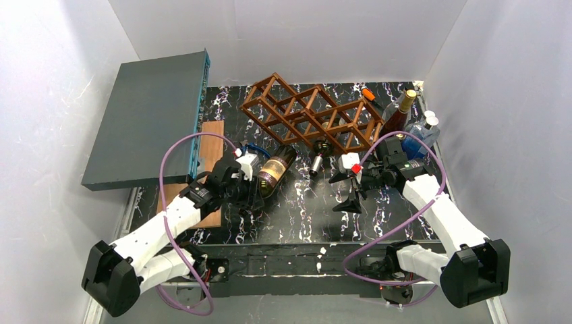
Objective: Take the wine bottle off the wine rack
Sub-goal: Pick up the wine bottle from the wine rack.
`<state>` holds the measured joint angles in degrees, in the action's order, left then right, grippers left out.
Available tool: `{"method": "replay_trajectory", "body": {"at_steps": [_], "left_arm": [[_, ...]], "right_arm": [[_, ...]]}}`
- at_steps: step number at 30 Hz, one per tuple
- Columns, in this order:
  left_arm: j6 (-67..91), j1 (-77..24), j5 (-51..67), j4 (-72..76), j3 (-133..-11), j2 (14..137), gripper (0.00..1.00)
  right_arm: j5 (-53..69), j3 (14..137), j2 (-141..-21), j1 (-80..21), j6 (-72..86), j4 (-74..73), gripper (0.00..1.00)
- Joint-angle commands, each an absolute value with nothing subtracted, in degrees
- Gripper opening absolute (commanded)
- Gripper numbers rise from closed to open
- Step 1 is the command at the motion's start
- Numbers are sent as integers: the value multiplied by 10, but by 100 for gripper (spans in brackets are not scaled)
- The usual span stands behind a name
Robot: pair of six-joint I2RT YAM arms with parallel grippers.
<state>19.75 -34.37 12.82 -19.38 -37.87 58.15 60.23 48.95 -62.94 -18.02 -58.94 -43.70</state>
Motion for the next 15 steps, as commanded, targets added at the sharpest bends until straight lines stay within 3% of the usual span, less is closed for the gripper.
{"method": "replay_trajectory", "body": {"at_steps": [1,15], "left_arm": [[207,-342,141,-177,-390,531,0],[216,-381,156,-246,-389,479,0]], "right_arm": [[619,486,-623,-178,-603,-446,100],[617,485,-626,-178,-607,-447,100]]}}
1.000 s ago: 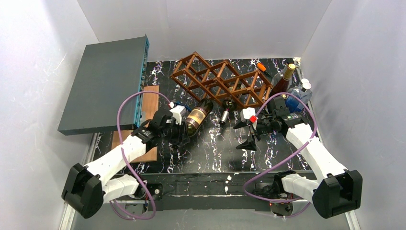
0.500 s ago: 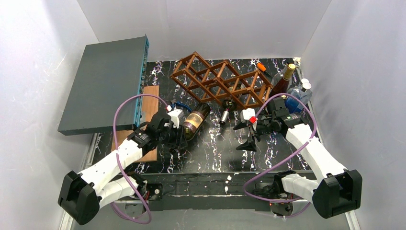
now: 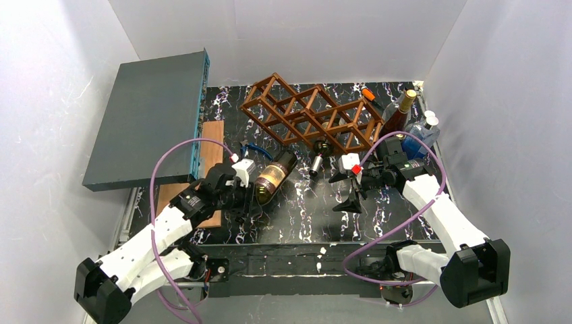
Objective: Take the wine bottle off the wine rack
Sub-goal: Pick up the wine bottle from the wine rack.
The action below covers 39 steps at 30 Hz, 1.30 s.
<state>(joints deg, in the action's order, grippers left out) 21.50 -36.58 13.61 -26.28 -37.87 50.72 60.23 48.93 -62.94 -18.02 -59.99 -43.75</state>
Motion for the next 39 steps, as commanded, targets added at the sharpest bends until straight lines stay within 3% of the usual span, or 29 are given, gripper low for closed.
{"method": "replay_trajectory", "body": {"at_steps": [1,23,39], "left_arm": [[217,-386,154,-250,-391,478,0],[256,-444,176,-426,-458,461,0],[328,-483,235,-470,-556,541,0]], "right_arm": [[618,484,-626,-178,-608,-447,100],[624,490,-626,-177,-640,-476,100],[625,570,-666,-191,-877,-618,100]]}}
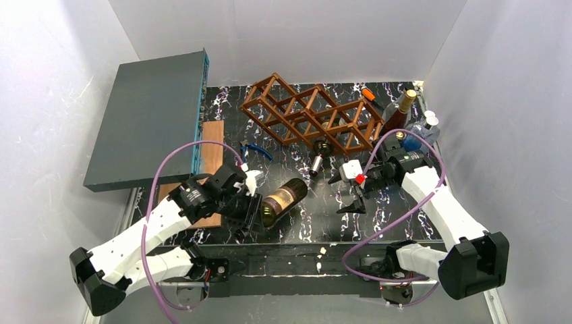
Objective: Take the wine bottle off the wine rack
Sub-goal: Pick up the wine bottle from the wine rack.
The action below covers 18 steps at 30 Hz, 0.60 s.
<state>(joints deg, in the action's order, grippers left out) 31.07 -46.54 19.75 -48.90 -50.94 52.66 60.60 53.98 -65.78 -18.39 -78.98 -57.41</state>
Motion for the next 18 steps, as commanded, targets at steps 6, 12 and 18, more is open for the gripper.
{"method": "replay_trajectory", "body": {"at_steps": [6,12,18], "left_arm": [[331,-521,240,-497,-609,609,0],[332,-549,246,-513,-655,675,0],[332,-560,264,-509,-702,738,0]], "right_arm": [[628,583,-684,-206,-908,-613,100],[628,563,-689,-237,-841,-531,100],[585,540,-689,-272,-754,-438,100]]}}
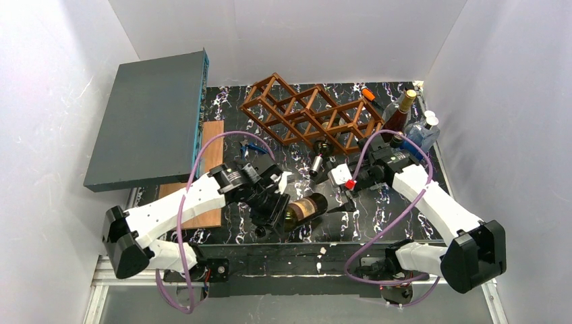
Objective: Take the wine bottle off the wine rack
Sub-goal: Pick up the wine bottle from the wine rack.
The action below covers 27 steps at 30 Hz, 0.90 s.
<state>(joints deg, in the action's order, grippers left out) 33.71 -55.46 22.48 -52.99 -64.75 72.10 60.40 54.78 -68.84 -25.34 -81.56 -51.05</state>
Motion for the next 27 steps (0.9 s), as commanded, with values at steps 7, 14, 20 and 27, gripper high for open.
{"method": "replay_trajectory", "body": {"at_steps": [7,14,20,27], "left_arm": [[322,-562,290,-505,-755,806,0],[318,-562,305,-505,-797,849,0],[316,-562,309,-502,-818,874,0],[313,-561,310,-495,-836,893,0]], "right_arm": [[547,510,-688,-315,-706,-373,100],[532,481,-685,-341,-683,-337,100],[530,459,-684,-350,-670,-309,100],[528,438,-684,-357,-666,-276,100]]}}
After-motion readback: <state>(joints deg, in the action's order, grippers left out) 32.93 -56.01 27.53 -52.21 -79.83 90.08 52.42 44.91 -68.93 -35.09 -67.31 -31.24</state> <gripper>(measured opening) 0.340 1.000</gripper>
